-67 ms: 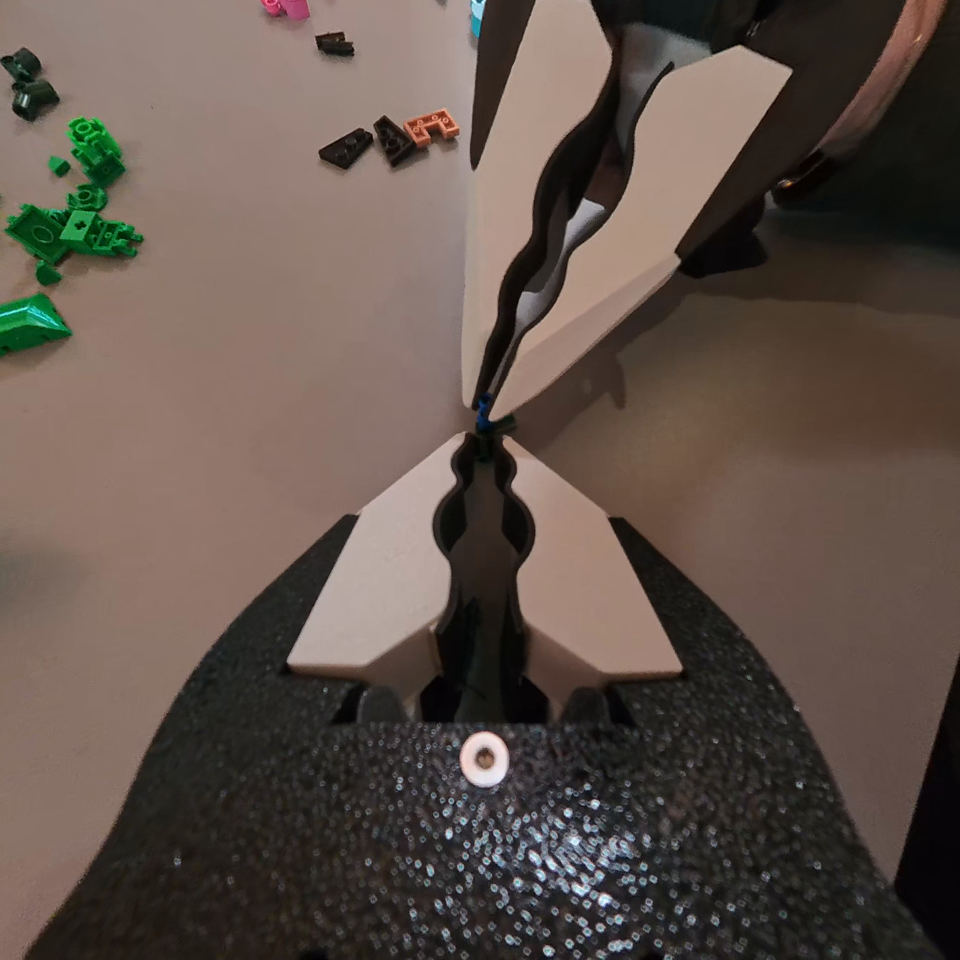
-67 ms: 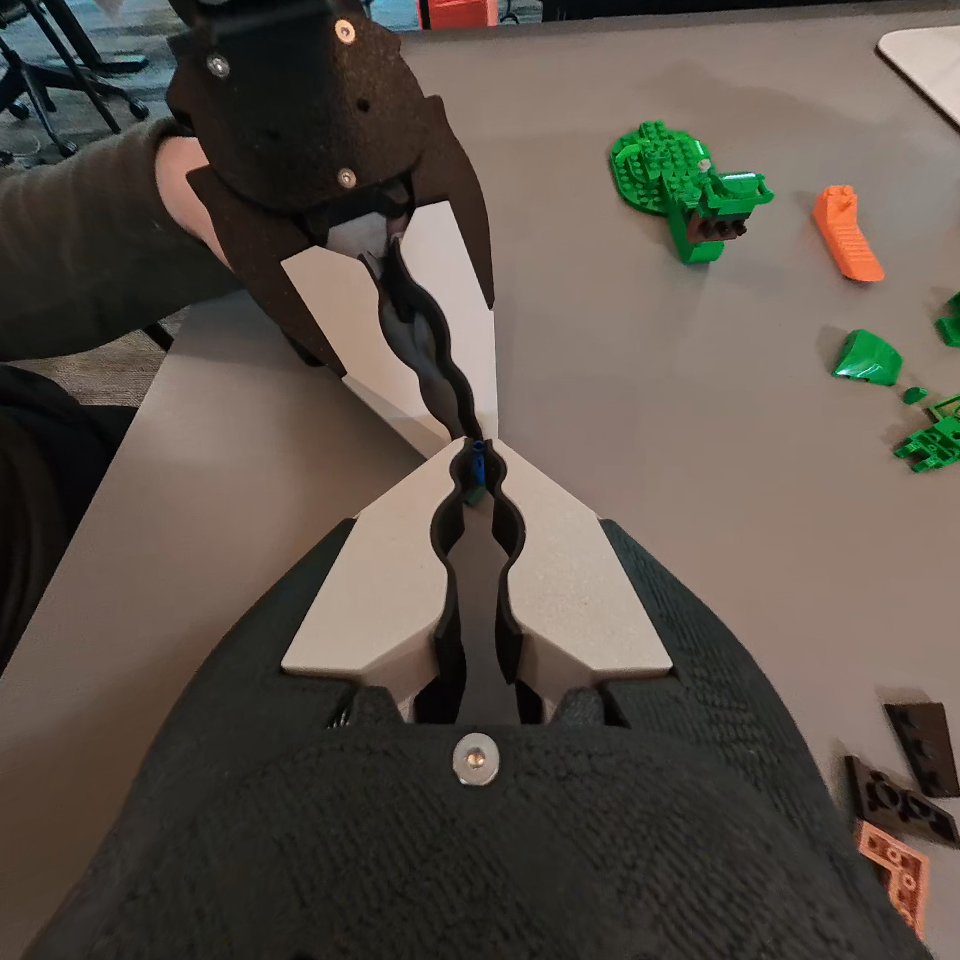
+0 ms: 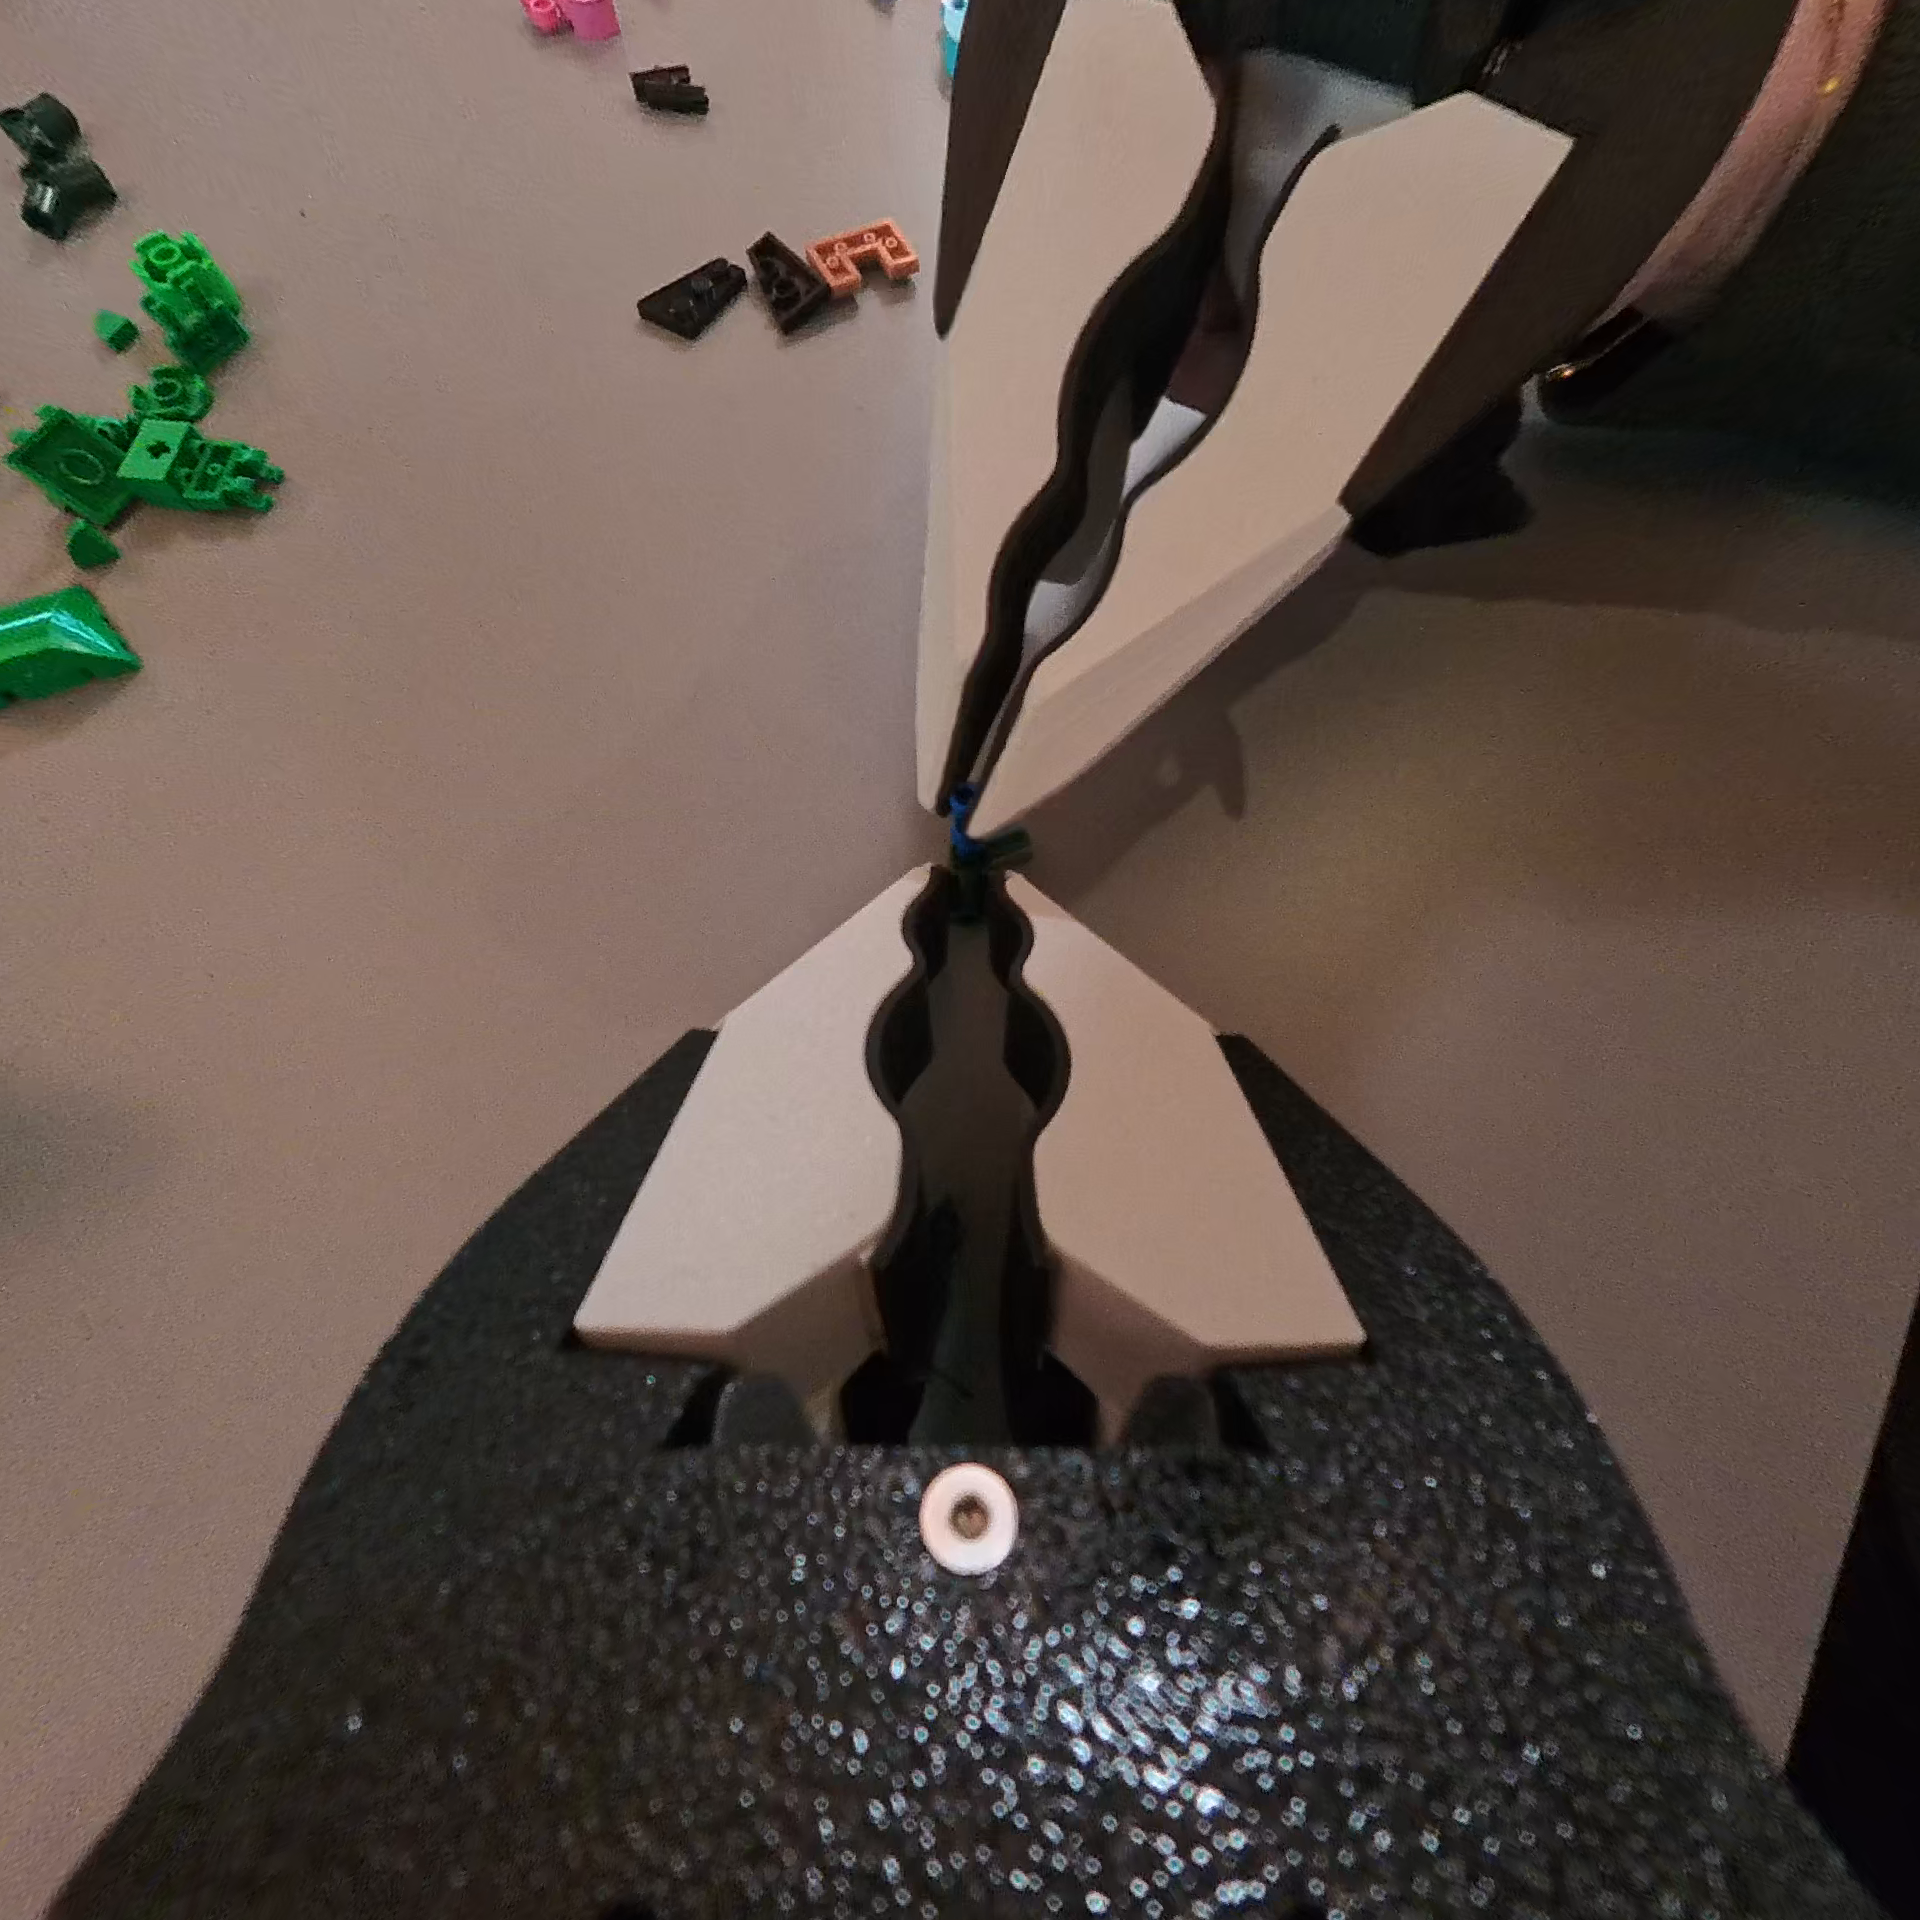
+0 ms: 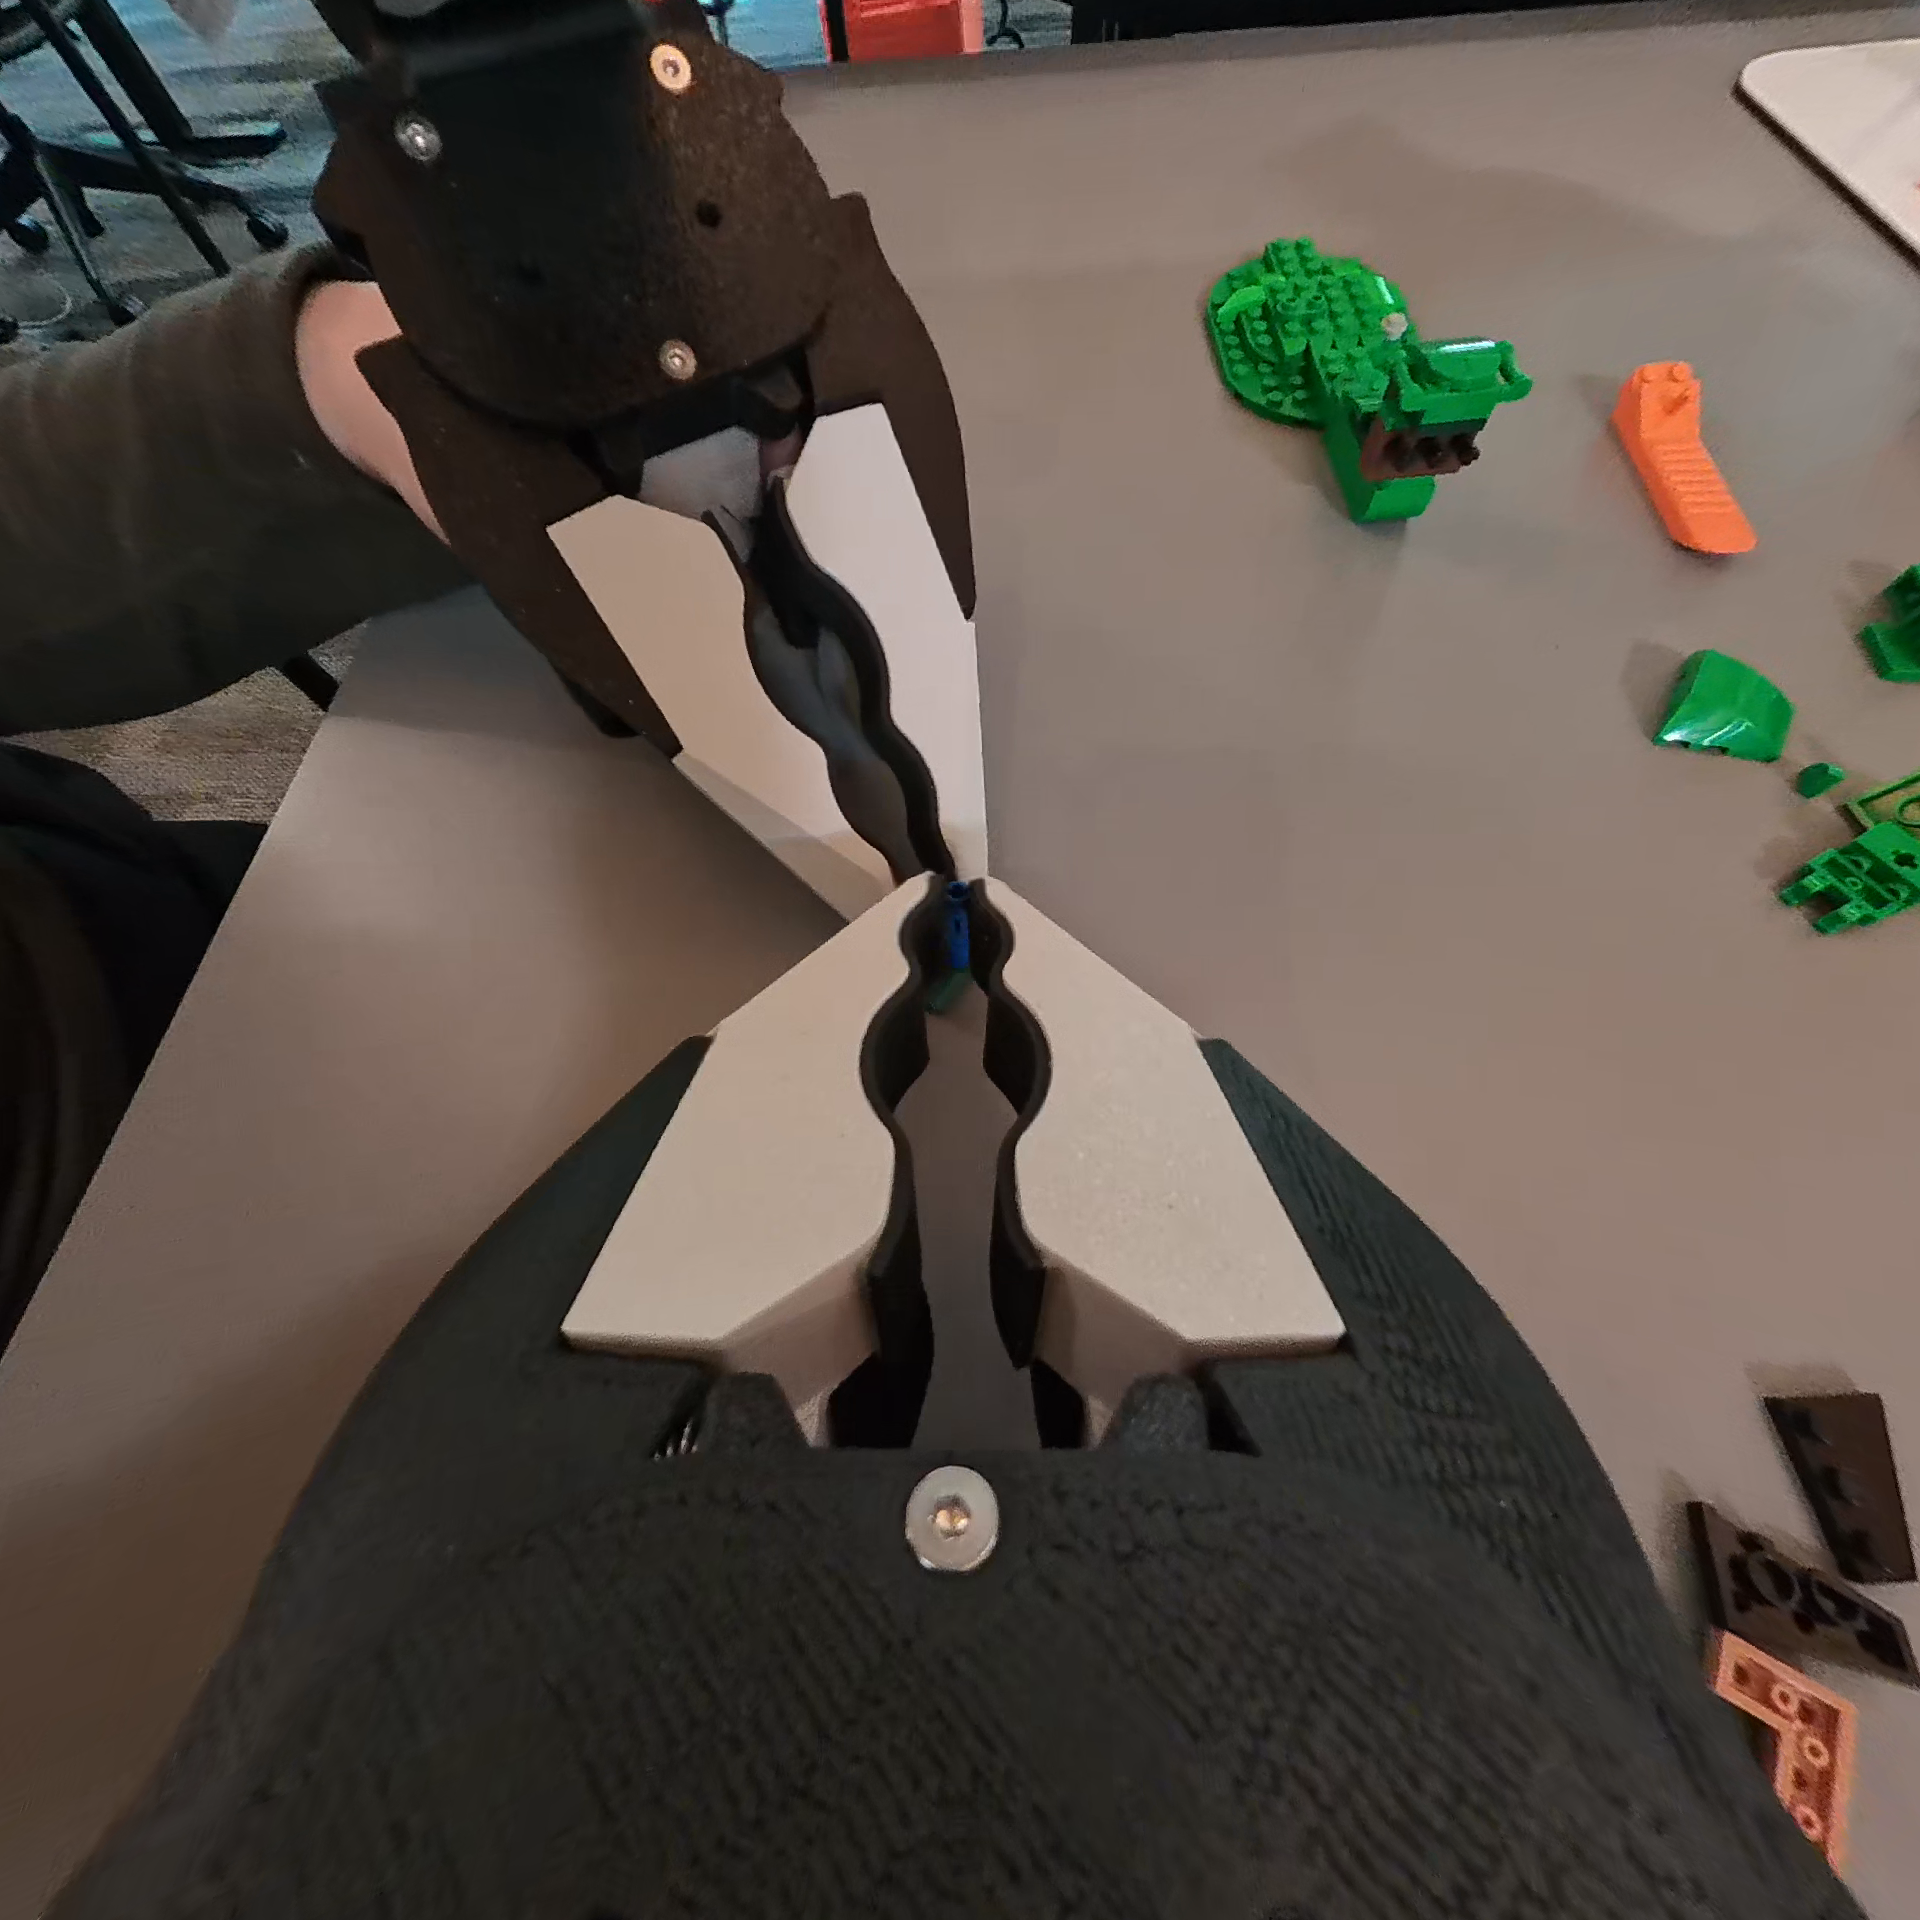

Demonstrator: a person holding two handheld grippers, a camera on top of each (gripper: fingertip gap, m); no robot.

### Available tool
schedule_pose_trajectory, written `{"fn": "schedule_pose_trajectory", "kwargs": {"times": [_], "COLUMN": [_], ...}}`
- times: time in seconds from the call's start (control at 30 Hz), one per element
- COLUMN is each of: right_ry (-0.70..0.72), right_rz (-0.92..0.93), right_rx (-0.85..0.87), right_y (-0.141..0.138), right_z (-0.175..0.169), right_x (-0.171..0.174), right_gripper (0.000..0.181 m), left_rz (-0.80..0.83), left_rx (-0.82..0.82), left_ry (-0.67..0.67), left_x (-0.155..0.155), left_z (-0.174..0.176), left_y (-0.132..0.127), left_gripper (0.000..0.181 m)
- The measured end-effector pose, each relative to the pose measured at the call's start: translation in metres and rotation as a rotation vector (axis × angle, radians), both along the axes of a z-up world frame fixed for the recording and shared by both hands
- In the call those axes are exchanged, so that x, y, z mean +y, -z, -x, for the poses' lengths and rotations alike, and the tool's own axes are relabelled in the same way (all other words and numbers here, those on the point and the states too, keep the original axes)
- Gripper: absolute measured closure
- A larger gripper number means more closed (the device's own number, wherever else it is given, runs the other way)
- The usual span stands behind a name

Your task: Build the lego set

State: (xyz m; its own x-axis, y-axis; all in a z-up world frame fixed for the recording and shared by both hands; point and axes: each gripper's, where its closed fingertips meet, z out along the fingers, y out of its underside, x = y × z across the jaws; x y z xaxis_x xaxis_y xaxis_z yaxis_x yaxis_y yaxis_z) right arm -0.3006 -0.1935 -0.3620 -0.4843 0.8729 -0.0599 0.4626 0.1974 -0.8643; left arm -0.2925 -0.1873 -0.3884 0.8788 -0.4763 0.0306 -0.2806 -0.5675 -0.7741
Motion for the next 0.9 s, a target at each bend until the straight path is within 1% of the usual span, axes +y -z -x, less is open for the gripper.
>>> {"fn": "schedule_pose_trajectory", "kwargs": {"times": [0.1, 0.43, 0.9], "right_ry": [0.014, -0.005, 0.008], "right_rz": [-0.005, 0.015, -0.017], "right_rx": [0.000, -0.011, 0.008], "right_y": [0.0003, 0.0006, -0.0001], "right_z": [0.0008, -0.0009, -0.0025], "right_x": [0.0016, -0.0007, 0.0006], "right_gripper": [0.179, 0.179, 0.179], "left_rz": [0.001, 0.005, 0.008], "left_rx": [-0.002, -0.006, -0.008], "left_ry": [0.000, 0.001, -0.001], "left_x": [0.0000, 0.0000, -0.0001], "left_z": [-0.0001, -0.0002, -0.0004], "left_y": [0.0000, 0.0000, 0.0000], "left_gripper": [0.176, 0.176, 0.176]}}
